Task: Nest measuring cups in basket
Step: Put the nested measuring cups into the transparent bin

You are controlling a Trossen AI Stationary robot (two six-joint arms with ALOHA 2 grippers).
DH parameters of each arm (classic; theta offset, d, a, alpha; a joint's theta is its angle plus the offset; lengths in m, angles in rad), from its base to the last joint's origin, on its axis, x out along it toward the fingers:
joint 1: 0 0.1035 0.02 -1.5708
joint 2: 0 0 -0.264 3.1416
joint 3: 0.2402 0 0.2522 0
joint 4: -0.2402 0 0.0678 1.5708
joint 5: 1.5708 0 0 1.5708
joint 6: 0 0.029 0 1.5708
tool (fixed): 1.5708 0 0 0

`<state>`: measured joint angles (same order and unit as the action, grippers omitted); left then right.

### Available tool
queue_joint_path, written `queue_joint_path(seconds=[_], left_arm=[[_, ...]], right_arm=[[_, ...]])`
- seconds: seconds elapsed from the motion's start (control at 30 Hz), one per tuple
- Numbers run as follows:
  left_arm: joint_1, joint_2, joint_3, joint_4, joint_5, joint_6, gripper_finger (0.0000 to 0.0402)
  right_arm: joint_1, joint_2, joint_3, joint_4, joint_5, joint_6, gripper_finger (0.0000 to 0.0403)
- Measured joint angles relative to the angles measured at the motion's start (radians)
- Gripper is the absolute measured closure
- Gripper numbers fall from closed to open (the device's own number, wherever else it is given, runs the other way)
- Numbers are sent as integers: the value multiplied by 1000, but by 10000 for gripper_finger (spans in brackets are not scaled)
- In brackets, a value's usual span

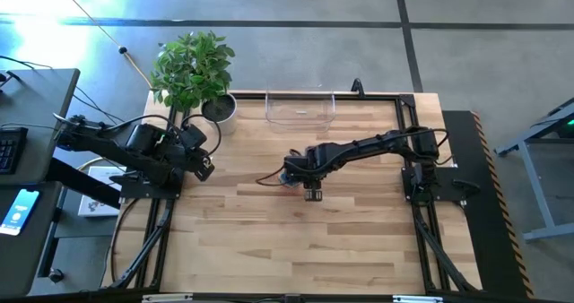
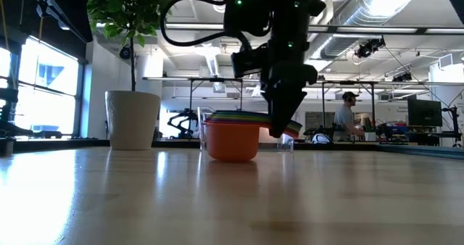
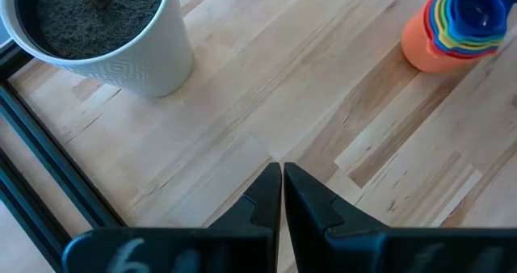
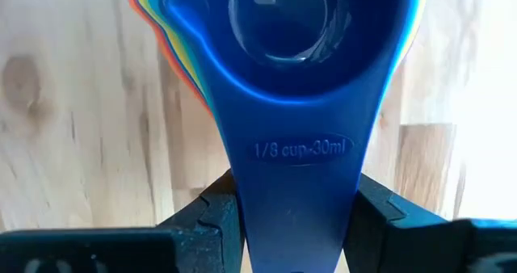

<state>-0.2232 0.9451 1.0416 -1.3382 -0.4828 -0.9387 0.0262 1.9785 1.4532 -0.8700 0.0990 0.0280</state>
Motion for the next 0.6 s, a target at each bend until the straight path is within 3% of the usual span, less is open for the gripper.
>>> queue_joint_path(seconds=[0.6], left_arm=[[0, 0, 0, 0, 0, 25, 392]], right_arm=[[-153, 0, 0, 11, 0, 45, 272]])
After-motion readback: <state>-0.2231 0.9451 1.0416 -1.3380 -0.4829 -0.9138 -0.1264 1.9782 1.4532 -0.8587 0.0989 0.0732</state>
